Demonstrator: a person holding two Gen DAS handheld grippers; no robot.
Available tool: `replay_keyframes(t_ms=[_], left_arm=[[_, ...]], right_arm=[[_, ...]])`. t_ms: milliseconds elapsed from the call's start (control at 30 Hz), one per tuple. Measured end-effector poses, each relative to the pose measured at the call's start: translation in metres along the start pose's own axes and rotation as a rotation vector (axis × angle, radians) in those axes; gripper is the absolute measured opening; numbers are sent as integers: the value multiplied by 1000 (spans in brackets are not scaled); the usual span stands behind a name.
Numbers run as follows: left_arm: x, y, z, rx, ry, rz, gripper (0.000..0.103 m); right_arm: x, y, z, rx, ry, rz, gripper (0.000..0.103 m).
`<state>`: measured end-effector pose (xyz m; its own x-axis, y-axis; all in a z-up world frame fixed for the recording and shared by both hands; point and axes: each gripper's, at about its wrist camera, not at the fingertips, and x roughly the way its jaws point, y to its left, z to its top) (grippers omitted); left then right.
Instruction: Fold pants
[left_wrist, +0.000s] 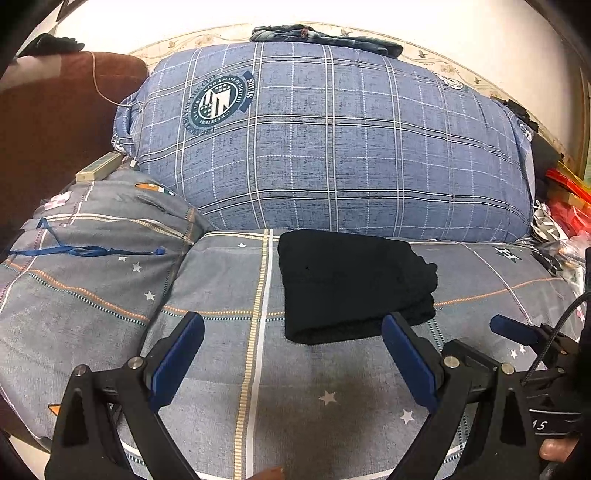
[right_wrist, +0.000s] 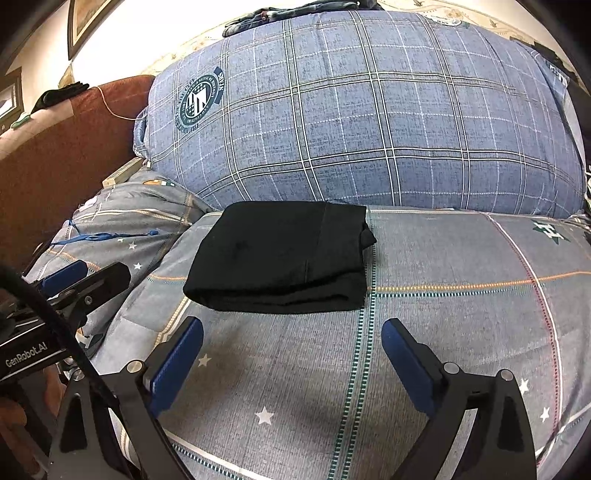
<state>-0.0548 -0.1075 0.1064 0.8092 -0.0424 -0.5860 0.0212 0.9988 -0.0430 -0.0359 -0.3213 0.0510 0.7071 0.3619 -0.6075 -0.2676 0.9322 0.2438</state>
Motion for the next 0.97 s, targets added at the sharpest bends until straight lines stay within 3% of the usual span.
replay_keyframes(t_ms=[967], left_arm=[[9,-11,-13,21,20,-29,96]], right_arm=[[9,-7,-10,18,42,3,100]])
